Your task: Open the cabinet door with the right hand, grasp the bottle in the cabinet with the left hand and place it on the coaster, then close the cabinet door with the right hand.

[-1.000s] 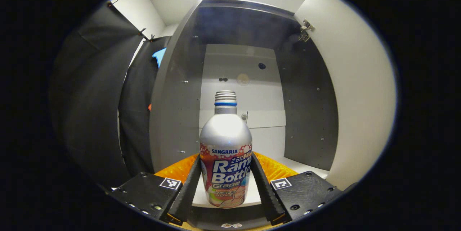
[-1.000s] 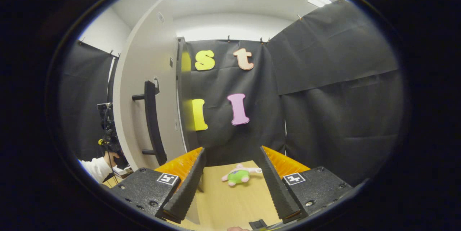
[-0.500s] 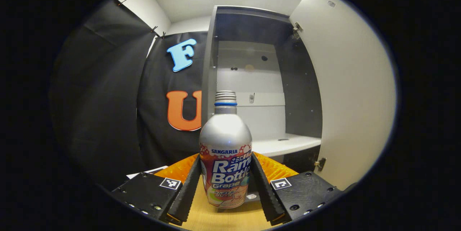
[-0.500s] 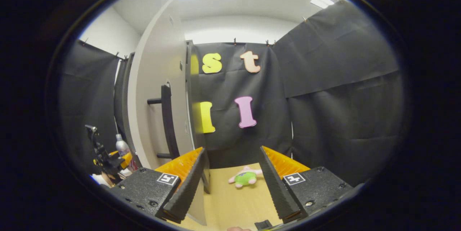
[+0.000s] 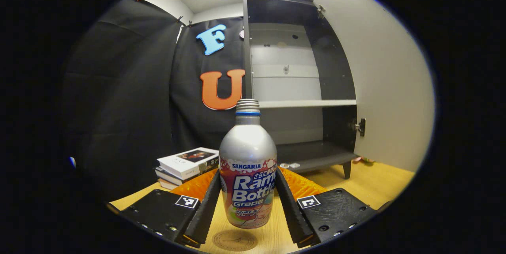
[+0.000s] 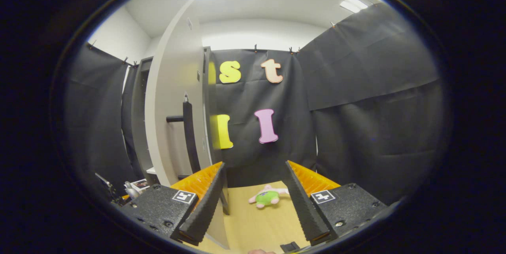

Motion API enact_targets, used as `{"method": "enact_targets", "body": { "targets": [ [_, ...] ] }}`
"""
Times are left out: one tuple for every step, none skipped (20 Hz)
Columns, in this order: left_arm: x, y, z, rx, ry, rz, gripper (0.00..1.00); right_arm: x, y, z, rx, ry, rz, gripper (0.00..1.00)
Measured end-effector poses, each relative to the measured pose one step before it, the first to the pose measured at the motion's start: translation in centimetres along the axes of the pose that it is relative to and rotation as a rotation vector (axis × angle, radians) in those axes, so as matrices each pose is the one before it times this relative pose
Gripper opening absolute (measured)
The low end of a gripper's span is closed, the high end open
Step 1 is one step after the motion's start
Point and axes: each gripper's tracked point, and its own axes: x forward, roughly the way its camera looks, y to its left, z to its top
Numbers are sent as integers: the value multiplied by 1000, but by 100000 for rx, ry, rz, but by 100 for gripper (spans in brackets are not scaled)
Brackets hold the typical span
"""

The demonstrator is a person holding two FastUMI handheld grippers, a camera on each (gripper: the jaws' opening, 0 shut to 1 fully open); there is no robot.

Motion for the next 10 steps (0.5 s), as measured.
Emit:
{"method": "enact_targets", "body": {
  "targets": [
    [-402, 306, -1447, 1521, 2150, 331, 75, -48, 29, 136, -35, -554, 480, 91],
    [-225, 235, -1228, 1346, 2045, 809, 75, -43, -215, 80, 6, -303, -769, 91],
    [-127, 271, -1306, 275, 2984, 563, 75, 52, -356, -169, 394, 415, -1317, 91],
    [101, 98, -1060, -1106, 1866, 298, 76, 10, -241, -185, 518, 924, -978, 91],
    [103, 120, -634, -1674, 1191, 361, 76, 37, -205, -288, 480, 991, -1014, 91],
    [166, 204, -422, -1943, 318, 274, 76, -46, -128, -170, 488, 814, -894, 91],
    [194, 92, -407, -2010, -235, 53, 76, -77, -181, -106, 341, 448, -691, 91],
    [21, 152, -253, -1814, -1189, 288, 76, -153, -125, 1, -43, 111, -614, 91],
    [-8, 244, -248, -1160, -719, 675, 76, -167, -277, 90, -534, -51, -1061, 91],
    [-113, 265, -529, -648, -103, 1029, 75, -190, -415, 223, -1013, -228, -1601, 91]
  ]
}}
